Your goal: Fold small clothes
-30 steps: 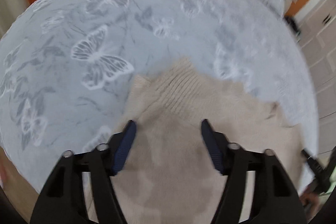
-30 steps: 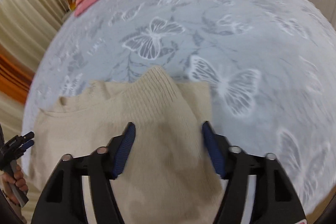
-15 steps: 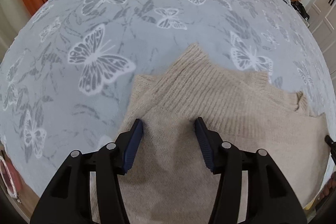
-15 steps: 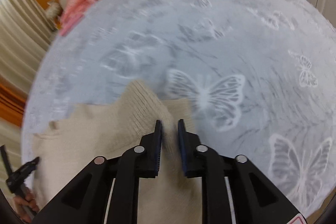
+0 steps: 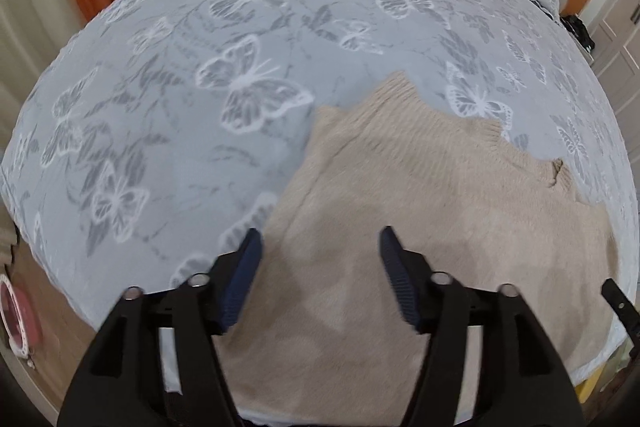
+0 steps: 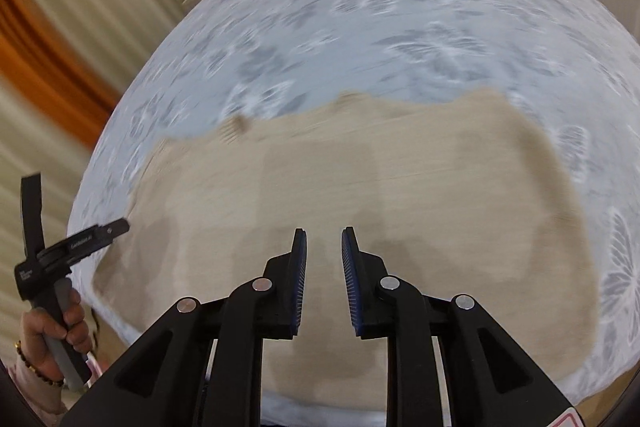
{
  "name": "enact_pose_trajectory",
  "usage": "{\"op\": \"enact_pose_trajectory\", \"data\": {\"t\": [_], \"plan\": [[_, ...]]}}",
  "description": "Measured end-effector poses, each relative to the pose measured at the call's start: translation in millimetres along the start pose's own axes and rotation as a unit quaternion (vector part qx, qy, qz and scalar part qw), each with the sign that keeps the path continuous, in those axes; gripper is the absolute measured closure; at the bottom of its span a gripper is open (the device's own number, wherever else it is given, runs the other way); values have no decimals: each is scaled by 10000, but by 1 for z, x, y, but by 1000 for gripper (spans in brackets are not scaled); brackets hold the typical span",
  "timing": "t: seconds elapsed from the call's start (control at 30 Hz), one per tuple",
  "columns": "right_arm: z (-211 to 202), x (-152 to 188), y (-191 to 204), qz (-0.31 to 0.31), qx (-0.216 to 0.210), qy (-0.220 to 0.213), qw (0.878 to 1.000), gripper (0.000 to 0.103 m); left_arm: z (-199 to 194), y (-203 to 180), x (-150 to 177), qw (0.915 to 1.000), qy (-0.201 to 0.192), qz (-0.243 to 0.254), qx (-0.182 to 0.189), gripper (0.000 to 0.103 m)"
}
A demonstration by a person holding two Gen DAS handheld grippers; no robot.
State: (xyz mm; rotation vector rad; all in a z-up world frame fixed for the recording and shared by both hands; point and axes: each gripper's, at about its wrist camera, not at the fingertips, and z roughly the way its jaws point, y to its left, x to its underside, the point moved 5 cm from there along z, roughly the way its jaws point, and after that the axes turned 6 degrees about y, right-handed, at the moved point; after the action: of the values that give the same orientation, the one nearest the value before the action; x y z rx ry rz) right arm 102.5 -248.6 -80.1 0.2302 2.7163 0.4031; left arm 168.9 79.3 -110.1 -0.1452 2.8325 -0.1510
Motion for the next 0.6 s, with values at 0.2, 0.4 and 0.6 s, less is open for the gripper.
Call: {"op": "enact_pose_trajectory", "data": {"t": [0.2, 0.4, 0.6], "plan": [[41, -12, 49, -527, 158, 735, 9958, 83, 29, 49, 10, 9914, 665, -1002, 516, 16], [85, -39, 62, -695, 456, 1227, 9890, 84, 46, 52, 19, 9858, 855, -1052, 988, 5], [130, -48, 67, -833, 927, 1802, 9757, 84, 51, 42, 21, 9915, 766, -746, 746, 5]]}}
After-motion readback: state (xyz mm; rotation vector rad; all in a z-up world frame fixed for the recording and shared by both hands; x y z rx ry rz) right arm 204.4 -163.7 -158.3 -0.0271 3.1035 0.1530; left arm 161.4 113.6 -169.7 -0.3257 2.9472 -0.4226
